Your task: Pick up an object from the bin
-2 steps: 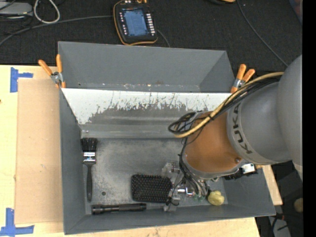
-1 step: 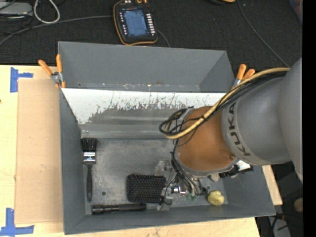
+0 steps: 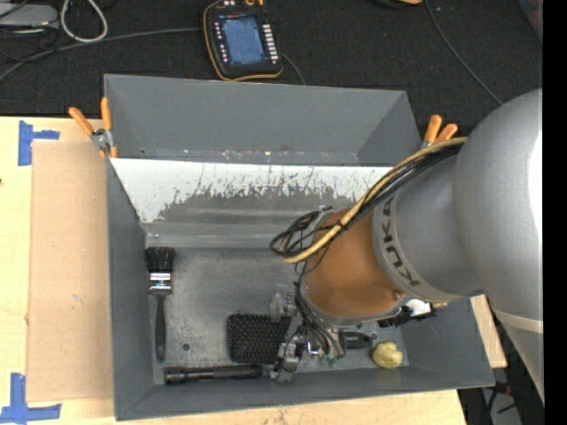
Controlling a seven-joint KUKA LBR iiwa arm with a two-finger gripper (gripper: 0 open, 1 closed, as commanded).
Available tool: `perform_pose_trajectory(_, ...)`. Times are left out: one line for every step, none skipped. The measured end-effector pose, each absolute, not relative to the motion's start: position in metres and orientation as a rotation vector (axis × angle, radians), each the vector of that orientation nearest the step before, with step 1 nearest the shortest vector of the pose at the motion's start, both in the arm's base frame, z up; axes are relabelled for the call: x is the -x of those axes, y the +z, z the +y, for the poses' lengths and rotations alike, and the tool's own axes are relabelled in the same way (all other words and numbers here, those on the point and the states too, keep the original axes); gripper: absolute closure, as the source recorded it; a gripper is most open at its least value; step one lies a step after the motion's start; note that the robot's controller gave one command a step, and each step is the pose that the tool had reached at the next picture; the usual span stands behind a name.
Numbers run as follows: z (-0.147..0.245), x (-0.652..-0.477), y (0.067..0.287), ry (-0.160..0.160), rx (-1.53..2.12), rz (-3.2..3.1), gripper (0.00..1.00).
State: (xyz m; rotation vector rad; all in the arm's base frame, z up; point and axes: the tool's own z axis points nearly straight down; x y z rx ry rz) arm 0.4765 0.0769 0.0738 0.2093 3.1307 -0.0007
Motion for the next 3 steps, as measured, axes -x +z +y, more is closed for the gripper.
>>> perform_pose_trajectory(0.1, -0.4752, 0.0808, 0.008, -0.287, 3.12, 1.0)
perform_pose_trajectory(0.1, -0.4751, 0.0807, 0.008, -0.288, 3.12, 1.0)
perform_pose_trajectory(0.101, -0.4812, 0.0724, 0.009, -0.315, 3.12, 1.0)
